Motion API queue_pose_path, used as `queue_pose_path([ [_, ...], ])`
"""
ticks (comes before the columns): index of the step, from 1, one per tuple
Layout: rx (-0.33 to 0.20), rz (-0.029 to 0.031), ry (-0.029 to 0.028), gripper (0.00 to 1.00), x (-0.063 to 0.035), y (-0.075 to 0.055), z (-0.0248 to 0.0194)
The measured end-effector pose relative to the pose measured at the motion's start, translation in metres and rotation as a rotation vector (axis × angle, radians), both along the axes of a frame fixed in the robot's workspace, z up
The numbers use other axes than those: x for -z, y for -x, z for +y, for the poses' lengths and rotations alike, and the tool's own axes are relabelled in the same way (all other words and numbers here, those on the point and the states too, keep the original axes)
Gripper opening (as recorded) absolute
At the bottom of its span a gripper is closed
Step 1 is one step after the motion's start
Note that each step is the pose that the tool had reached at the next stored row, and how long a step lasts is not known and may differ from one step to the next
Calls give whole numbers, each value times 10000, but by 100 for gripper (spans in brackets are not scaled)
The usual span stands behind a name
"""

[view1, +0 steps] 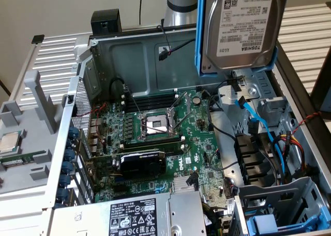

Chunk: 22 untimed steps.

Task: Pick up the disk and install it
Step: 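Pick up the disk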

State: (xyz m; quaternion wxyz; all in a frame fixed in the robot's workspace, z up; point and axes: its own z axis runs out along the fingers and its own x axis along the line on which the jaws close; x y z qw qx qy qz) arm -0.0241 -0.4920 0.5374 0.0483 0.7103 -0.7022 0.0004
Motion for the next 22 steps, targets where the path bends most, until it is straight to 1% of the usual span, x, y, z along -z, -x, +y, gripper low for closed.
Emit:
queue_pose_path([
  [7, 0, 0, -31, 37, 0, -98, -218],
  [10, -1, 0, -39, 37, 0, -135, -304],
  [17, -1, 1, -47, 37, 0, -234, -499],
  [22, 0, -2, -52, 37, 0, -288, -618],
])
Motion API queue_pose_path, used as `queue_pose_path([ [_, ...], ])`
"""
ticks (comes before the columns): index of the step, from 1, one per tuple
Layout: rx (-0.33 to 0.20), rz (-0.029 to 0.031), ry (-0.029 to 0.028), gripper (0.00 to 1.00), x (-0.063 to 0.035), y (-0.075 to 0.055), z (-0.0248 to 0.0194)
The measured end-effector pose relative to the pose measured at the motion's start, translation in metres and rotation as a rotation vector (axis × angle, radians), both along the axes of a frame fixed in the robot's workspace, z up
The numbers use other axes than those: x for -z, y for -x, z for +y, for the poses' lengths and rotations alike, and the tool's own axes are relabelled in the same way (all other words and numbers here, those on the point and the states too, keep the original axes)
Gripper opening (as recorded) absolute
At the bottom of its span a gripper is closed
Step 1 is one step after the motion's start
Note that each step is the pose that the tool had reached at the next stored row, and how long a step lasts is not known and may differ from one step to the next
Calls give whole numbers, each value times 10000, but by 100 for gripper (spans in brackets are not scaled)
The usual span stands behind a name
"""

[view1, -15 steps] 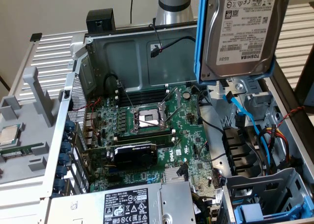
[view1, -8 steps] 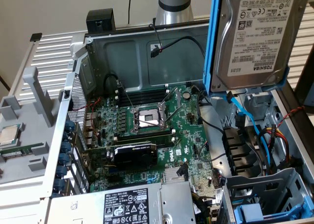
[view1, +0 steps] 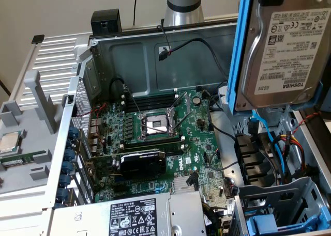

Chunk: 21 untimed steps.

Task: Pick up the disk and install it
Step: 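Pick up the disk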

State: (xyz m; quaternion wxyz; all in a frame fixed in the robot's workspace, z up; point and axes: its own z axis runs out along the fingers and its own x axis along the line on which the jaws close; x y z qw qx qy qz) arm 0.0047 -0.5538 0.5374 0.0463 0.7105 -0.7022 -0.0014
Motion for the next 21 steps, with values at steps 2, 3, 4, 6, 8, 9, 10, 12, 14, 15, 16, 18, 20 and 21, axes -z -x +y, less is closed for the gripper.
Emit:
queue_pose_path([
  [2, 0, 0, -6, 37, 0, -28, -46],
  [3, 0, 0, -7, 37, 0, -41, -65],
  [4, 0, 0, -10, 37, 0, -55, -84],
  [6, -1, -5, -23, 37, 0, -84, -124],
  [8, 0, -31, -42, 37, 0, -103, -157],
  [9, 1, -76, -51, 37, 0, -106, -168],
  [10, 2, -130, -60, 37, 0, -110, -176],
  [12, 2, -224, -83, 37, 0, -120, -194],
  [14, 6, -270, -125, 37, 0, -128, -218],
  [15, 11, -288, -147, 37, 0, -130, -232],
  [16, 16, -304, -165, 37, 0, -132, -245],
  [18, 29, -332, -207, 37, 0, -136, -274],
  [20, 42, -341, -238, 37, 0, -140, -301],
  [21, 43, -340, -240, 37, 0, -140, -304],
])
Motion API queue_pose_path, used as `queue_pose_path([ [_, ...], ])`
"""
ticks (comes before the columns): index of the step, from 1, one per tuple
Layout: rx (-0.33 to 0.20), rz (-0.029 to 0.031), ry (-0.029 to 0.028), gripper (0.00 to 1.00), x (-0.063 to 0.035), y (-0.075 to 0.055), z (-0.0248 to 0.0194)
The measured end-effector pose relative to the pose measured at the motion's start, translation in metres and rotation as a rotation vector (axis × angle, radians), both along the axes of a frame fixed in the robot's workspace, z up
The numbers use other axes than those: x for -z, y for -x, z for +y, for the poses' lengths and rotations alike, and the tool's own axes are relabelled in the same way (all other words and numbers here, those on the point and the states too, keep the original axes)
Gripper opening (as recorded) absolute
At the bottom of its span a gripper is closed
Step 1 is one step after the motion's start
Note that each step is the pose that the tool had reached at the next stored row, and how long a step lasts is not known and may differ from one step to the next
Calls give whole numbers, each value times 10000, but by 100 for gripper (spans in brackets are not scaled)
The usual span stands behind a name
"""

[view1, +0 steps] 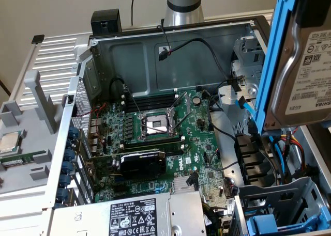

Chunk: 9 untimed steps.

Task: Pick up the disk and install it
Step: 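Pick up the disk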

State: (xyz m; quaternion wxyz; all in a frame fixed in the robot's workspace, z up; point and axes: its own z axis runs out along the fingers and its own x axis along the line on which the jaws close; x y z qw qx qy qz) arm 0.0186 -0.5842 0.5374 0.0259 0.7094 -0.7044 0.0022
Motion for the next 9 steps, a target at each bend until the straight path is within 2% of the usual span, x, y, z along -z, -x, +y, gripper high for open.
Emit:
queue_pose_path([
  [9, -1, 0, -2, 37, 0, -1, -1],
])
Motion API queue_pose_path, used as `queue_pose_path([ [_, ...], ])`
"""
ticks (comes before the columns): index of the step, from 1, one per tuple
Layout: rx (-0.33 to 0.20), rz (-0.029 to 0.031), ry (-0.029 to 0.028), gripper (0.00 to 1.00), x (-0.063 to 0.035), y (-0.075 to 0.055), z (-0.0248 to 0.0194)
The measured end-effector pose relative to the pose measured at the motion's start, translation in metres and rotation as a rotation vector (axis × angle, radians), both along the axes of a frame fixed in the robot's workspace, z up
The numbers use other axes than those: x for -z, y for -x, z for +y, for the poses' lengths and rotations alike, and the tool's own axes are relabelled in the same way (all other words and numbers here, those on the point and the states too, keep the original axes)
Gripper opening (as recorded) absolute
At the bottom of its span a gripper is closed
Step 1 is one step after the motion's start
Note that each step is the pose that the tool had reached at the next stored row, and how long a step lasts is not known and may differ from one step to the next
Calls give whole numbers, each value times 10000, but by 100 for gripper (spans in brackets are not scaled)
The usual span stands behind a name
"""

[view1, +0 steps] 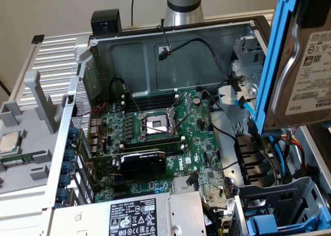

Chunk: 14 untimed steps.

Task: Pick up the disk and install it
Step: 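Pick up the disk, then insert the disk into the insertion slot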

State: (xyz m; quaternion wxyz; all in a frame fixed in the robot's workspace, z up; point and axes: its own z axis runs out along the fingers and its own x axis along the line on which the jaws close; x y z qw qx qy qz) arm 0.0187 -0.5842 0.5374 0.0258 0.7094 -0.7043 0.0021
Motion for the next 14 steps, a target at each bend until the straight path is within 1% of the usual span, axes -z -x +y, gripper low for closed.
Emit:
queue_pose_path([
  [5, 0, 0, -2, 37, 0, 0, 0],
  [6, 6, 0, -46, 37, -1, 0, 0],
  [7, 10, 0, -149, 37, -1, -3, -1],
  [8, 15, 0, -278, 37, 0, -5, -4],
  [9, 18, 0, -362, 37, 0, -5, -11],
  [11, 33, -1, -400, 37, 2, -6, -35],
  [14, 109, -2, -428, 37, 13, -6, -84],
])
